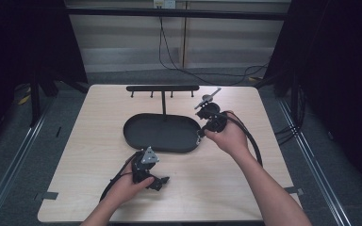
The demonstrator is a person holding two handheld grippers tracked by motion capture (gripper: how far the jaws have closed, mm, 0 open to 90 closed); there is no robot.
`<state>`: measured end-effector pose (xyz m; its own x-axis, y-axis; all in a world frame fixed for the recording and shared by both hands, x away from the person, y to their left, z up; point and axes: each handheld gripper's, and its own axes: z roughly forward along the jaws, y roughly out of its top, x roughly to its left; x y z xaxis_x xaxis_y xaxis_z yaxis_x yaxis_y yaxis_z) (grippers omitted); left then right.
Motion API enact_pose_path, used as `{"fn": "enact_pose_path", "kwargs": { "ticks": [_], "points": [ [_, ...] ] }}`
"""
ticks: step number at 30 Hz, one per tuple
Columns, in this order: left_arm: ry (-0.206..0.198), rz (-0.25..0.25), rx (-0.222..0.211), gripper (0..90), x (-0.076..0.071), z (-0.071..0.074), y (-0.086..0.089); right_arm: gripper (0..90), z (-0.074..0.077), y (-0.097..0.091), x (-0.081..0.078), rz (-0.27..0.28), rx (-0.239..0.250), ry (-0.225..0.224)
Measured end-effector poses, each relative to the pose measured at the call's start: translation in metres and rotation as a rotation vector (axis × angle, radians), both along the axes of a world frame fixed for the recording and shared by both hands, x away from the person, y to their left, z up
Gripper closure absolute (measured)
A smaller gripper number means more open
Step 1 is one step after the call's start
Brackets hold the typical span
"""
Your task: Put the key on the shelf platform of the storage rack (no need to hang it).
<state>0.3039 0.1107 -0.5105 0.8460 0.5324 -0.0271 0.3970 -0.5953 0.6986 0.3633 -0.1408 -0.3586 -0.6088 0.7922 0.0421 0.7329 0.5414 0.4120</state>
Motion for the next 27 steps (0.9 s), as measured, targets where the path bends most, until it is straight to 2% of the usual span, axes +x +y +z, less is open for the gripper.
{"fn": "enact_pose_path", "kwargs": {
  "ticks": [6, 27],
  "points": [
    [0.0, 0.0, 0.0, 0.0, 0.0, 0.0, 0.0, 89.7, 0.002, 0.003, 0.003, -0.002, 0.013, -0.012],
    [0.0, -0.001, -0.003, 0.0, 0.0, 0.0, 0.0, 89.7, 0.008, 0.021, 0.013, 0.014, -0.008, -0.029]
  ]
}}
